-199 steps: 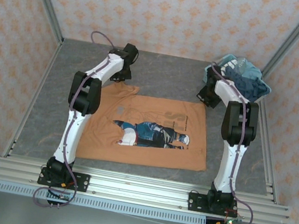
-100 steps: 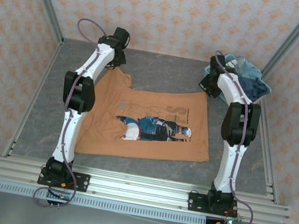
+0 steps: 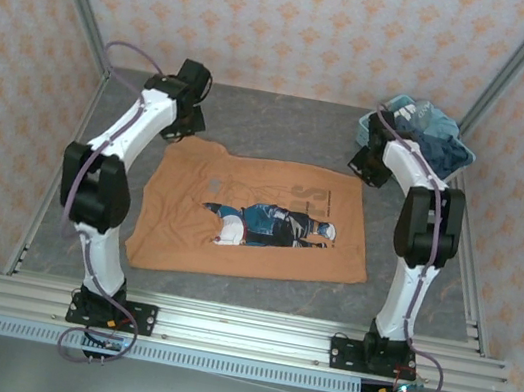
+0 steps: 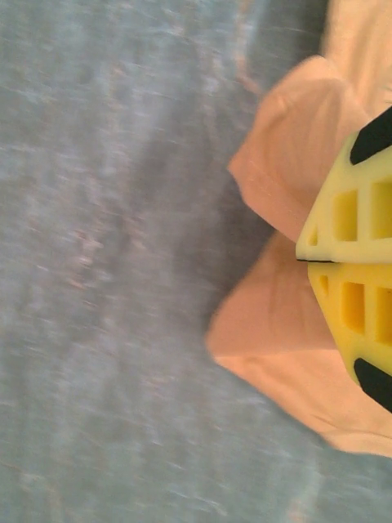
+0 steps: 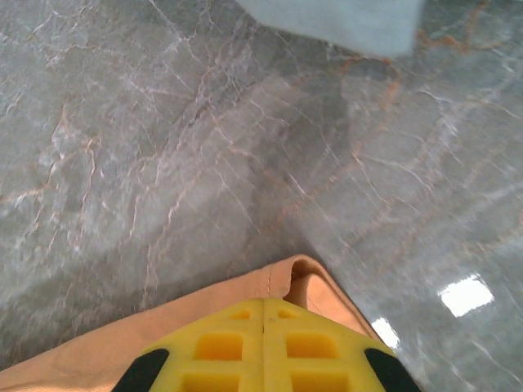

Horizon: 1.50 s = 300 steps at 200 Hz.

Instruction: Fold and stack the t-shirts

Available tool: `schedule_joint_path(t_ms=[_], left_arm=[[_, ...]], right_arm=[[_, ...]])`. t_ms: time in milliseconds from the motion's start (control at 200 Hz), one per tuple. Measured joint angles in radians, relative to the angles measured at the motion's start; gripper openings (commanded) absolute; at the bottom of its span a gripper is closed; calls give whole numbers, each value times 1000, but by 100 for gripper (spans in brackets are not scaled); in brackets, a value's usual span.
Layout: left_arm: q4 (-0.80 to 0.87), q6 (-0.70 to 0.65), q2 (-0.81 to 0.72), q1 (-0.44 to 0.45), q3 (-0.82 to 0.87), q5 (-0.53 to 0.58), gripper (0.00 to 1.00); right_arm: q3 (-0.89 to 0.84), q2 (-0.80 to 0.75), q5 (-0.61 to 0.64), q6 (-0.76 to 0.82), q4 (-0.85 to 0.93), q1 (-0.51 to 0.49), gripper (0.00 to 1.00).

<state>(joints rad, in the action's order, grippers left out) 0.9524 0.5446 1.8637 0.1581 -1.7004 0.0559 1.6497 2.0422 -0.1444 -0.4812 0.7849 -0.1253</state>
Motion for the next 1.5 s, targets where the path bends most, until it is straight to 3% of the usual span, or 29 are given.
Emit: schedule_joint_path(t_ms=[285, 540, 1001, 1501], left_arm=[[3, 112, -376, 75, 441, 4, 0], [2, 215, -529, 120, 677, 32, 0], [55, 357, -704, 204, 788, 77, 0], [56, 408, -675, 229, 873, 77, 0]], right_arm=[[-216, -217, 35, -18, -27, 0, 0], [-437, -324, 37, -56, -34, 0, 0], [-547, -433, 36, -68, -26, 0, 0], [-622, -441, 21, -95, -6, 0, 1]])
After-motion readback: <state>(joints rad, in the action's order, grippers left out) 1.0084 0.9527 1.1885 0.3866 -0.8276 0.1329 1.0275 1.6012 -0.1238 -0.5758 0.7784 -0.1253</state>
